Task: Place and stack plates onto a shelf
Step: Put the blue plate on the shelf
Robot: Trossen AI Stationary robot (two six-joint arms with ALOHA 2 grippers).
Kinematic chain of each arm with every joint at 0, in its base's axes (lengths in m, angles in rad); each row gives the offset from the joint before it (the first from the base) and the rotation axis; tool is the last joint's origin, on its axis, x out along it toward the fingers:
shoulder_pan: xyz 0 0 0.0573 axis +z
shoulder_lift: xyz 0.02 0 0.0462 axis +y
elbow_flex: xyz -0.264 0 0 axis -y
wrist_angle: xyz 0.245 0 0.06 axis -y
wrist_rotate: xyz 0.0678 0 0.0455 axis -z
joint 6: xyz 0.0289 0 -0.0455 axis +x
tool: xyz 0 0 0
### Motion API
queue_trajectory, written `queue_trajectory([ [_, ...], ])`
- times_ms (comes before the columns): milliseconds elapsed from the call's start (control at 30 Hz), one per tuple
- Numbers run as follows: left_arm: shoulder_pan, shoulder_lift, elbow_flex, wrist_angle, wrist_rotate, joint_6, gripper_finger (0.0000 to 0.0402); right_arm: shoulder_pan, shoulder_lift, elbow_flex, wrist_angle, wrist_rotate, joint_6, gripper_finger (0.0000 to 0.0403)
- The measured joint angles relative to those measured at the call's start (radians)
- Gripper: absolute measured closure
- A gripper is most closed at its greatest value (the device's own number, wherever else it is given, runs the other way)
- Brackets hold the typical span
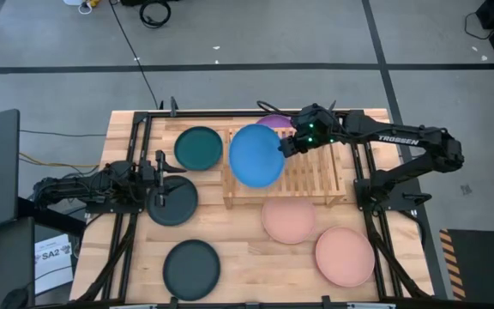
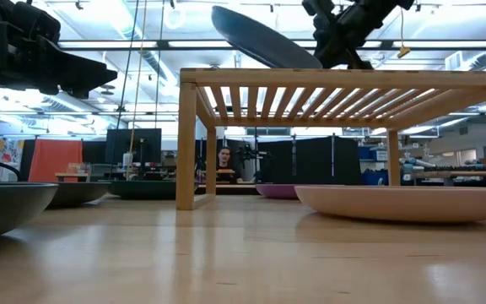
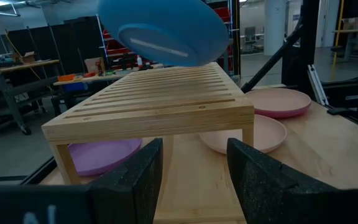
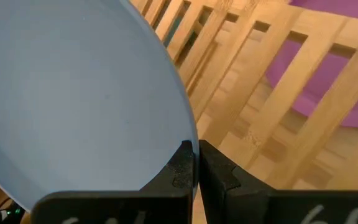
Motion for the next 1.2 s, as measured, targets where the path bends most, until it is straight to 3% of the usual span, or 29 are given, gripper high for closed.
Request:
queue_trajectory([
  [200, 0.0, 0.0, 0.0, 0.0, 0.0, 0.0, 0.0216, -0.001, 0.019, 0.0, -0.074, 0.001, 0.0, 0.0389],
  [1200, 0.0, 0.0, 0.0, 0.0, 0.0, 0.0, 0.0216, -0.002, 0.021, 0.0, -0.068, 0.04, 0.001, 0.0371],
])
